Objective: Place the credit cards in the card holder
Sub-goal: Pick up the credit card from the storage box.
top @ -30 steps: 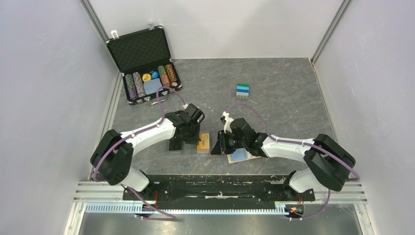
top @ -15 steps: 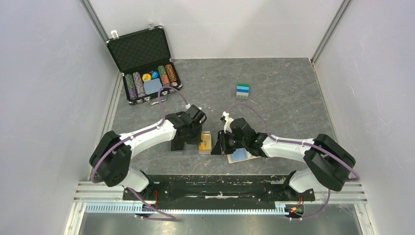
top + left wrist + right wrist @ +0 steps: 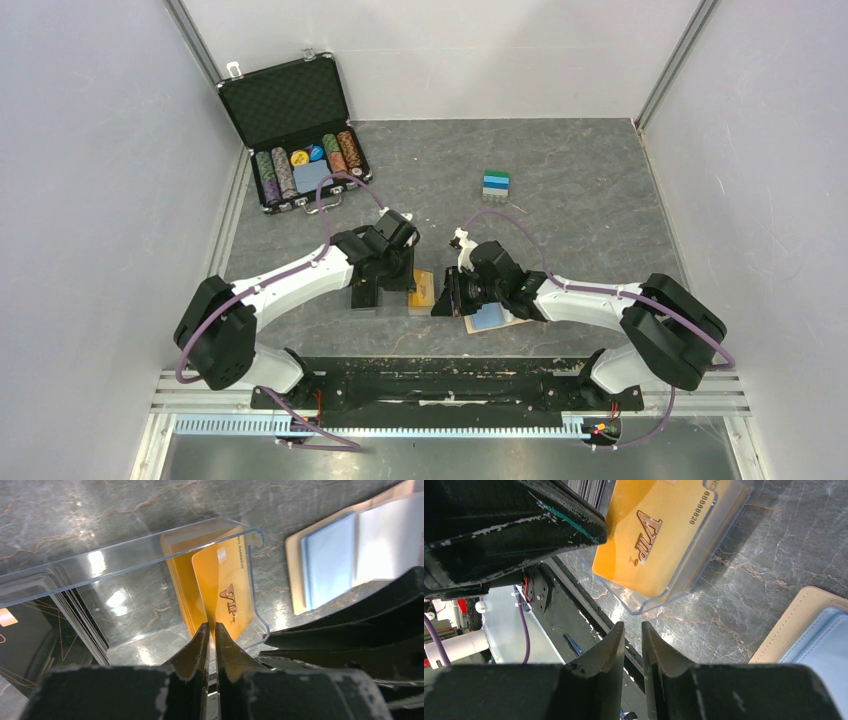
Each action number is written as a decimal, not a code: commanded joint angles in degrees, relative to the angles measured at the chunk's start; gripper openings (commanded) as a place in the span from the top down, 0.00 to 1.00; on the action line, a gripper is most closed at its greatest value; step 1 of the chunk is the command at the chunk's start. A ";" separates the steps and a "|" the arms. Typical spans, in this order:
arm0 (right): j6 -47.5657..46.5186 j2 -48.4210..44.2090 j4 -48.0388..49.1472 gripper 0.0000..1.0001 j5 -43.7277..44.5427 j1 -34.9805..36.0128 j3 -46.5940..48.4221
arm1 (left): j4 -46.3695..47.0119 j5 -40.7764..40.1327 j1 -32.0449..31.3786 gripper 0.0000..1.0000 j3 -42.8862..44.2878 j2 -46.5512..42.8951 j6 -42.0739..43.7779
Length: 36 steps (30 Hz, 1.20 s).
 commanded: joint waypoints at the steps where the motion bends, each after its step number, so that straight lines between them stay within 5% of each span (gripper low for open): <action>1: -0.92 -0.04 0.30 0.79 -0.21 -0.26 -0.02 | 7.22 5.68 -0.59 0.86 0.02 -1.25 -3.45; 20: -1.59 -1.25 -0.47 0.79 -0.17 -0.86 -0.02 | 12.26 8.48 -0.59 0.77 -2.03 1.16 -5.41; 28: -3.18 -6.04 -2.17 0.76 1.17 -2.28 0.32 | 9.62 5.20 -0.59 0.98 -1.86 -0.06 -5.57; 36: -4.25 -17.09 -4.49 0.29 -3.91 -9.83 -0.08 | 10.10 4.88 -0.53 0.98 -4.33 -13.40 -6.63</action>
